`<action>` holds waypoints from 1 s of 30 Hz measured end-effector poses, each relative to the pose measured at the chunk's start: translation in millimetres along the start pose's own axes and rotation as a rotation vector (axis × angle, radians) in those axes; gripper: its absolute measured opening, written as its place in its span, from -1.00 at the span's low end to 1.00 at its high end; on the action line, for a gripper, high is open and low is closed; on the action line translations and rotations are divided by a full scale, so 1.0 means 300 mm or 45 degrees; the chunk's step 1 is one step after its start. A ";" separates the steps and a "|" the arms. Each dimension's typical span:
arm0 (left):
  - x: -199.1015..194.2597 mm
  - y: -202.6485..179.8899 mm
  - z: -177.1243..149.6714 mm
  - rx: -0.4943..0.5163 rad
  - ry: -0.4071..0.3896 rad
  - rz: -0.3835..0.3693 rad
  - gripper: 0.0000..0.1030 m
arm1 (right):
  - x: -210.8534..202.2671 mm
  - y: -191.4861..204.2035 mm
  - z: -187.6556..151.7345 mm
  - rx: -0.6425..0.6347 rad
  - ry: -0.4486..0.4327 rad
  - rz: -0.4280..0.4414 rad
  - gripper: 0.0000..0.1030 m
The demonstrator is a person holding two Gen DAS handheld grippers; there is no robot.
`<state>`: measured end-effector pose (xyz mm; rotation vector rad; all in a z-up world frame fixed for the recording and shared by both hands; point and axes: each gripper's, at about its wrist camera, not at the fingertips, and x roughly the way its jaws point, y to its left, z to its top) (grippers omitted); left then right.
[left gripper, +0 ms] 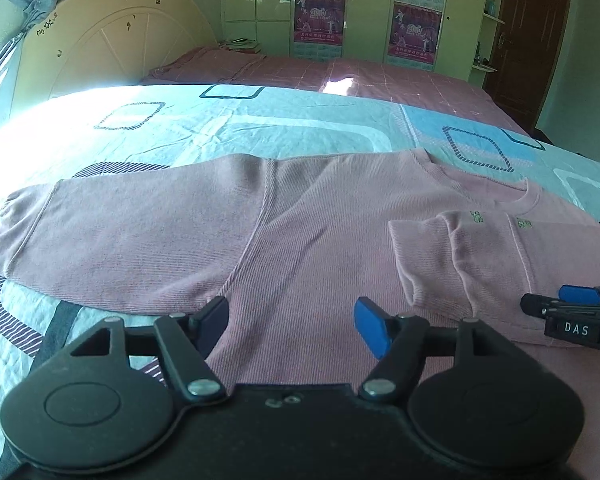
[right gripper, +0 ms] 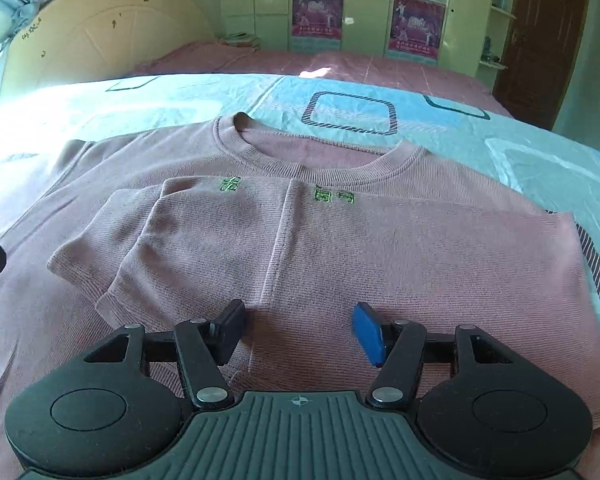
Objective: Fold small clothes
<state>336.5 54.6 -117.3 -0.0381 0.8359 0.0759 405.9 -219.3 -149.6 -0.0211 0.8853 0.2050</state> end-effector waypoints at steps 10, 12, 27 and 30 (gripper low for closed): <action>-0.023 0.283 -0.001 -0.102 0.004 -0.014 0.38 | -0.018 0.210 0.041 0.056 -0.060 0.048 0.15; -0.024 0.360 -0.005 -0.136 0.006 0.009 0.38 | -0.011 0.248 0.046 0.060 -0.058 0.060 0.16; 0.079 1.020 -0.035 -0.693 -0.007 0.245 0.17 | 0.032 0.339 0.053 0.085 -0.006 0.084 0.16; 0.125 1.051 0.005 -0.686 -0.054 0.211 0.17 | 0.038 0.366 0.060 0.060 0.001 0.097 0.16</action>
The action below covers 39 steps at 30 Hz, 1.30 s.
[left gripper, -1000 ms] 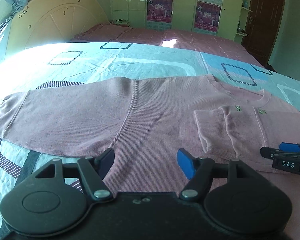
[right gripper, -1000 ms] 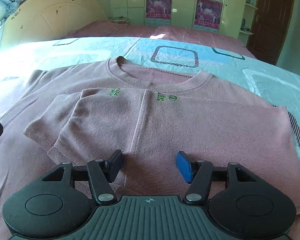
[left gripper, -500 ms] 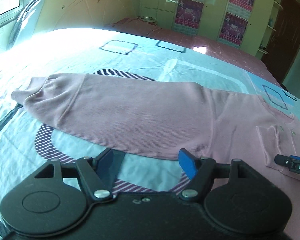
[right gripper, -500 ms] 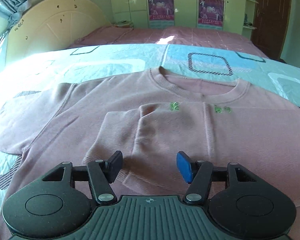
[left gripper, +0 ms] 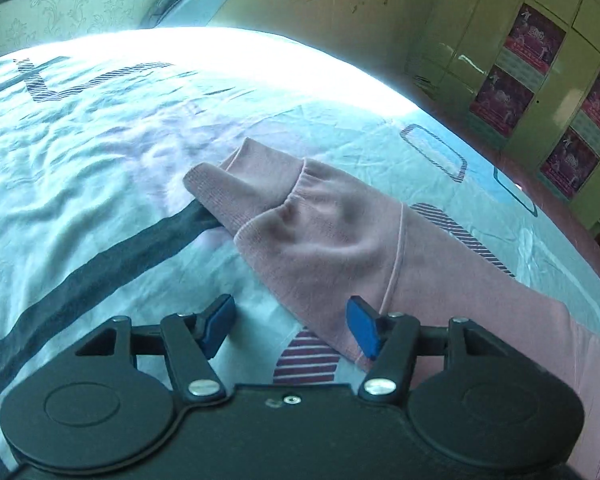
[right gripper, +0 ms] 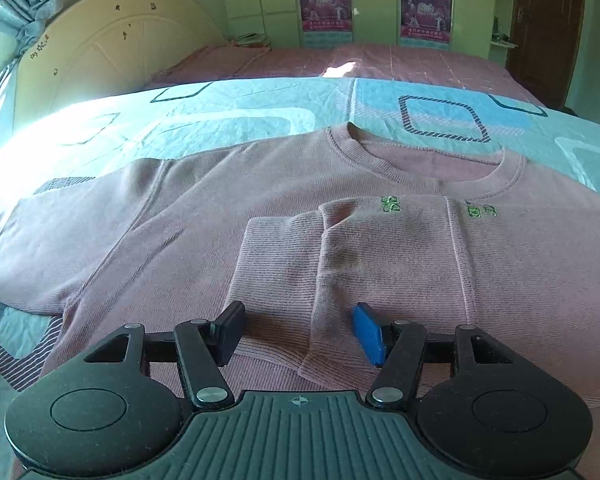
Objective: Fold small clothes
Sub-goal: 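Grasp the other sleeve cuff with the left tool and lift it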
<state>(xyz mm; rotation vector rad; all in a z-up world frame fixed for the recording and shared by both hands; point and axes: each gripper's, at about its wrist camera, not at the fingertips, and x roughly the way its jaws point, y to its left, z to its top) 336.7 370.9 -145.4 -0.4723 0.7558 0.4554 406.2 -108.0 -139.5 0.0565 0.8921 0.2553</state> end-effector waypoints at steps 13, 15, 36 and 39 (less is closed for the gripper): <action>0.024 -0.030 0.058 -0.057 -0.150 -0.063 -0.89 | 0.017 -0.016 0.001 0.044 -0.007 0.000 0.15; -0.039 -0.105 0.057 0.029 -0.198 -0.127 -0.89 | 0.029 -0.006 -0.003 -0.010 0.000 -0.009 0.15; -0.197 -1.221 -0.695 0.969 0.100 -0.851 -0.71 | -0.322 -0.498 -0.087 0.365 -0.130 -0.039 0.16; -0.195 -1.201 -0.725 1.036 0.107 -0.796 -0.27 | -0.338 -0.521 -0.088 0.390 -0.136 -0.002 0.16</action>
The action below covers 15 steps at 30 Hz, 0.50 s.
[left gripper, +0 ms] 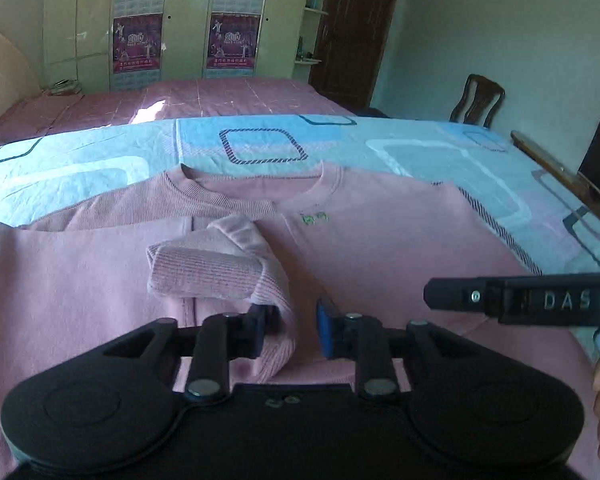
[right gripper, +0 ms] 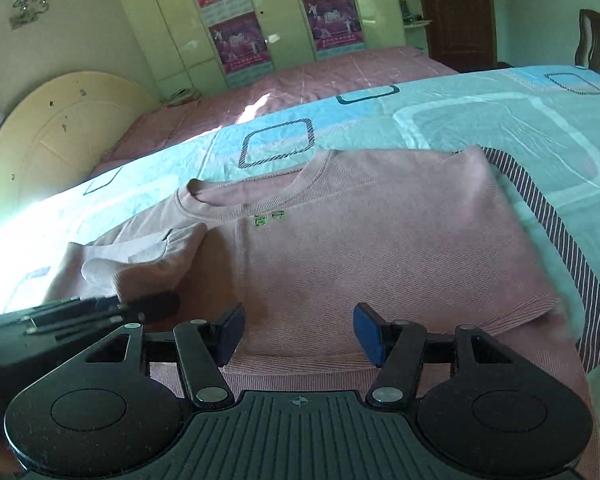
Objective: Fold small clothes
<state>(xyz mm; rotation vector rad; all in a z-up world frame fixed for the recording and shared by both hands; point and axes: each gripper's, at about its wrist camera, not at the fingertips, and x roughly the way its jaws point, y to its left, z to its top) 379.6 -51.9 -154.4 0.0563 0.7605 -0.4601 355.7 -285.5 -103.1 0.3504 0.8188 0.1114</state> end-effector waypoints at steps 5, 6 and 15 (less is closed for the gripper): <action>-0.133 -0.019 -0.012 0.097 -0.101 0.118 0.68 | 0.020 0.063 -0.002 -0.070 0.011 0.097 0.16; -0.150 0.000 -0.020 0.092 -0.103 0.140 0.68 | 0.028 0.086 -0.006 -0.095 0.018 0.122 0.16; -0.282 0.273 -0.146 -0.036 -0.024 0.520 0.62 | 0.146 0.314 -0.094 -0.439 0.025 0.123 0.58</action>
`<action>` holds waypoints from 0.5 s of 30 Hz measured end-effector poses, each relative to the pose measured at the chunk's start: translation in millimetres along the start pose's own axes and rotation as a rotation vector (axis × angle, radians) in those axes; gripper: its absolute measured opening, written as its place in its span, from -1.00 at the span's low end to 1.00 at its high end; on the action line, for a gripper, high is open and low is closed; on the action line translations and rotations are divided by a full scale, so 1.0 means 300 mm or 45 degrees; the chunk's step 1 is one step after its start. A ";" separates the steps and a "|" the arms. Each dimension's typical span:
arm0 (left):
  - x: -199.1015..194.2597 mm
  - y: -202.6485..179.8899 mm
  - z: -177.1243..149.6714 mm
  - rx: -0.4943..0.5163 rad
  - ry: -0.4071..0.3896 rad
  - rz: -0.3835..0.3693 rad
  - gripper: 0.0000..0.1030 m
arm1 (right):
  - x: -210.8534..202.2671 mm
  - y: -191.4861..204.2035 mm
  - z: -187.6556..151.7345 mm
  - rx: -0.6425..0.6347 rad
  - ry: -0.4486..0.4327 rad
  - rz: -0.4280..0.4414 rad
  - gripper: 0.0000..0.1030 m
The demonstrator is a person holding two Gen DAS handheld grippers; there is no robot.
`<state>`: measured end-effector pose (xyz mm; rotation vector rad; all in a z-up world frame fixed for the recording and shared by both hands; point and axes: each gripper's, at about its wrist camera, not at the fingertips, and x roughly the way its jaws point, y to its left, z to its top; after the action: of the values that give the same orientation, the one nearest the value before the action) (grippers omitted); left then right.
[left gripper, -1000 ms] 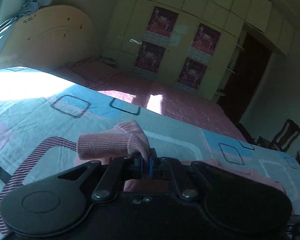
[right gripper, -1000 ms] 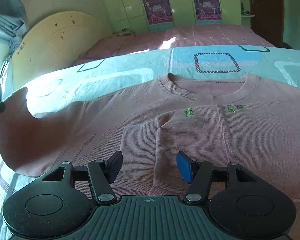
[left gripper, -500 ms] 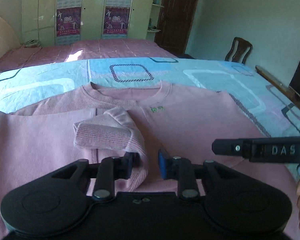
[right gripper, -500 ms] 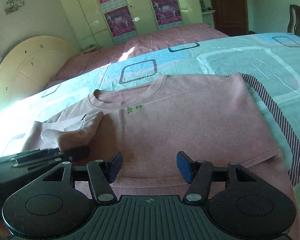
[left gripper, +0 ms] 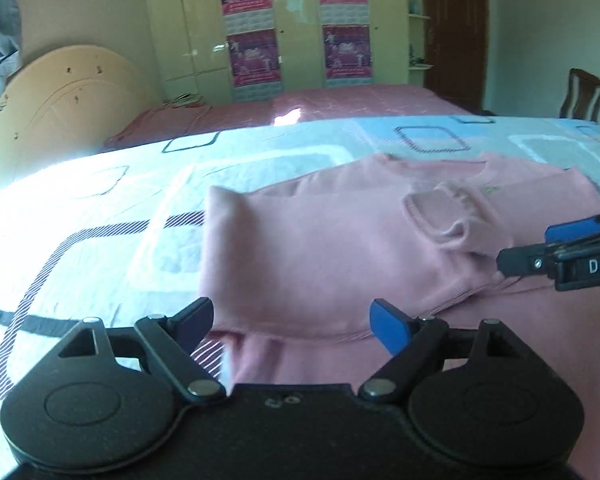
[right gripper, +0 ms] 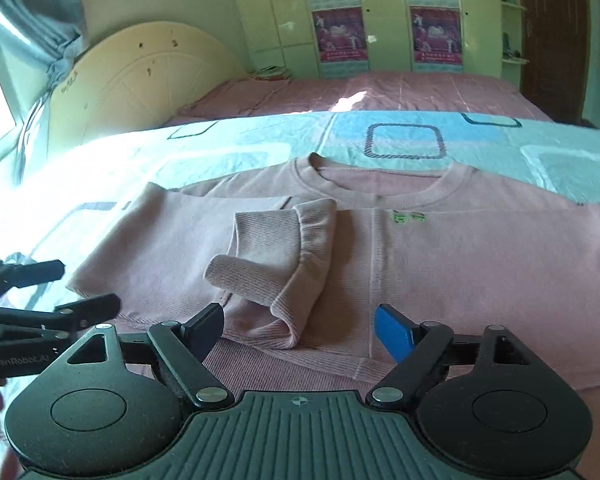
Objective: Fold small clothes
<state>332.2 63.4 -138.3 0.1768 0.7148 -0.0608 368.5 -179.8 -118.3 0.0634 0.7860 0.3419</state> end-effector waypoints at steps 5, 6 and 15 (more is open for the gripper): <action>0.047 0.045 -0.073 -0.002 0.067 0.117 0.49 | 0.087 0.062 0.016 -0.110 -0.028 -0.037 0.22; 0.057 0.052 -0.084 -0.002 0.072 0.129 0.50 | 0.106 0.073 0.019 -0.132 -0.014 -0.046 -0.01; 0.117 0.068 -0.045 -0.030 0.004 0.163 -0.54 | -0.008 -0.086 0.099 0.120 -0.154 -0.085 -0.76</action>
<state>352.4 86.0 -168.6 0.1999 0.7053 0.0698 394.9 -202.7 -100.4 0.1447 0.6827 0.2352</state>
